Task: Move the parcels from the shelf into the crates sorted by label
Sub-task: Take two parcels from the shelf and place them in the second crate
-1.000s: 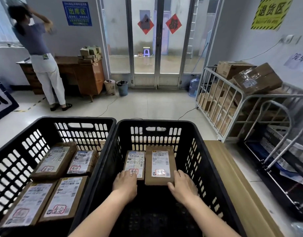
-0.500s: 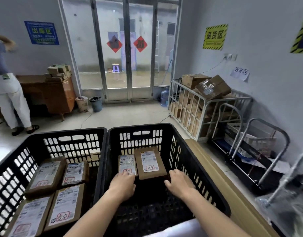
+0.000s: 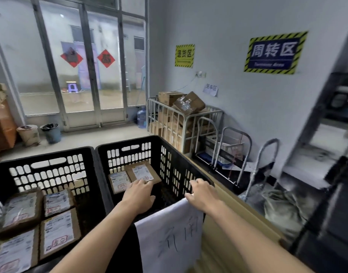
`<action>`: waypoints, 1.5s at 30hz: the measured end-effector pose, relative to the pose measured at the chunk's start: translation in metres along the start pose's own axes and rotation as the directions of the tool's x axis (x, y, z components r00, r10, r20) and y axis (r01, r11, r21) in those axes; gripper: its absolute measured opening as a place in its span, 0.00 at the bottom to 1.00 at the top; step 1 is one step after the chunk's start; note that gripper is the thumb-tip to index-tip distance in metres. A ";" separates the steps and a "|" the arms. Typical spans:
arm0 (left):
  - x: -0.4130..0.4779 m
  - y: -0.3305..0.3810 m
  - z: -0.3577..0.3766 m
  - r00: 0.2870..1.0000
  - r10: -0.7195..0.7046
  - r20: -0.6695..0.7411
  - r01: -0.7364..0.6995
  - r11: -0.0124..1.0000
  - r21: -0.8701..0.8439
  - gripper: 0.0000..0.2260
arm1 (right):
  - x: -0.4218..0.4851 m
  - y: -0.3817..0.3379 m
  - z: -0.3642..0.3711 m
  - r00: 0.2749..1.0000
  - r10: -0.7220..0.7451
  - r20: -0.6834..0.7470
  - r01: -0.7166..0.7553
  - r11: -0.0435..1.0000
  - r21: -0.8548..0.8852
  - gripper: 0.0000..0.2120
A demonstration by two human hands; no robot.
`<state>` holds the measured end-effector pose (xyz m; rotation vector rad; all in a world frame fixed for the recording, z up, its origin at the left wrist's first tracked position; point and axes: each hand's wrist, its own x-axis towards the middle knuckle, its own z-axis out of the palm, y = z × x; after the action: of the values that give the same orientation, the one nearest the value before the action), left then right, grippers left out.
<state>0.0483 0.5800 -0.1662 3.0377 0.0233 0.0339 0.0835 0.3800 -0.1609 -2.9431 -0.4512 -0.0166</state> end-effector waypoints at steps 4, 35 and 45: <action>-0.005 0.025 -0.011 0.997 0.067 -0.034 -0.068 0.997 -0.024 0.22 | -0.034 0.022 -0.017 0.995 0.089 -0.039 -0.091 0.995 -0.045 0.18; -0.135 0.466 -0.036 0.767 0.640 -0.056 -0.641 0.758 -0.120 0.21 | -0.423 0.318 -0.160 0.640 0.718 -0.272 -0.736 0.675 0.051 0.22; -0.218 0.614 -0.038 0.714 0.698 -0.050 -0.689 0.690 -0.222 0.22 | -0.546 0.398 -0.197 0.580 0.743 -0.335 -0.747 0.649 0.146 0.22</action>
<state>-0.1619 -0.0299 -0.0697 2.6191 -1.0654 0.0330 -0.3159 -0.1887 -0.0497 -2.7767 0.8700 -0.4576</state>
